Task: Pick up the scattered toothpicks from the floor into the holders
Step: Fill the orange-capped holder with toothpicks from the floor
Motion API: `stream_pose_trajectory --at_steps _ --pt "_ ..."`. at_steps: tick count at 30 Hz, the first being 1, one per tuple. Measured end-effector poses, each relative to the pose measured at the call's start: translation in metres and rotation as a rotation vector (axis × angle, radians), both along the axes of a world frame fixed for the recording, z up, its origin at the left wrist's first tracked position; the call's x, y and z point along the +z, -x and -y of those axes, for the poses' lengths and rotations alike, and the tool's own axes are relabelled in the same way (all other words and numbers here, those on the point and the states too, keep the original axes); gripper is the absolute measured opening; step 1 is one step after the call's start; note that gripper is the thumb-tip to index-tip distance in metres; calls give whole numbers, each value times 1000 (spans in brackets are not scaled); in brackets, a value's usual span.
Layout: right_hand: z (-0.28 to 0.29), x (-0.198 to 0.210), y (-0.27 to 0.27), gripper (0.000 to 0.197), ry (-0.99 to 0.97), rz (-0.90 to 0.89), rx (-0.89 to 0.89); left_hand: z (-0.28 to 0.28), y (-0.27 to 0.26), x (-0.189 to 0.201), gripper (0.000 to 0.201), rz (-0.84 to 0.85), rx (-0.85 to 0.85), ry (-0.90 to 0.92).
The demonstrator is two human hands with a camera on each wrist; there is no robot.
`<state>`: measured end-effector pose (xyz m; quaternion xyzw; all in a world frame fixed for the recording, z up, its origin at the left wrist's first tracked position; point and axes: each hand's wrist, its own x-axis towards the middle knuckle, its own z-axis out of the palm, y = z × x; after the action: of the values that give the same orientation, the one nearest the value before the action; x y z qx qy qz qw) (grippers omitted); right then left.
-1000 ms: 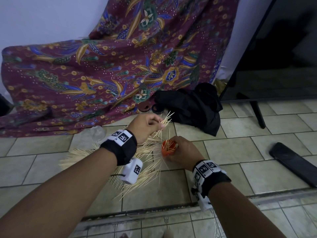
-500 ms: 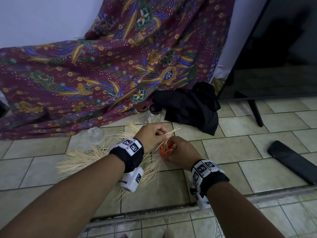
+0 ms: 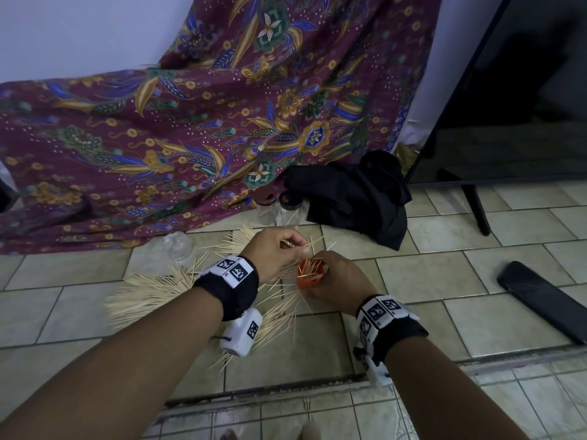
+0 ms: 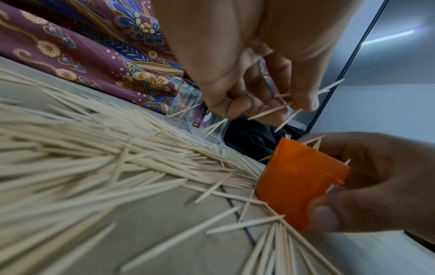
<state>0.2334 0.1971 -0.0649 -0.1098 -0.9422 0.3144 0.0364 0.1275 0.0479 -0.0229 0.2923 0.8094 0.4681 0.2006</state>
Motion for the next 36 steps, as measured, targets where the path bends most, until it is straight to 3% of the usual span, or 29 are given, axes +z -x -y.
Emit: stream_pose_trajectory --at_steps 11,26,36 --pt "0 0 0 41 1 -19 3 -4 4 6 5 56 15 -108" --pt "0 1 1 41 -28 14 -6 -4 3 -4 11 -192 -153 192" --pt "0 0 0 40 -6 13 -18 0 2 1 8 -281 -218 209"
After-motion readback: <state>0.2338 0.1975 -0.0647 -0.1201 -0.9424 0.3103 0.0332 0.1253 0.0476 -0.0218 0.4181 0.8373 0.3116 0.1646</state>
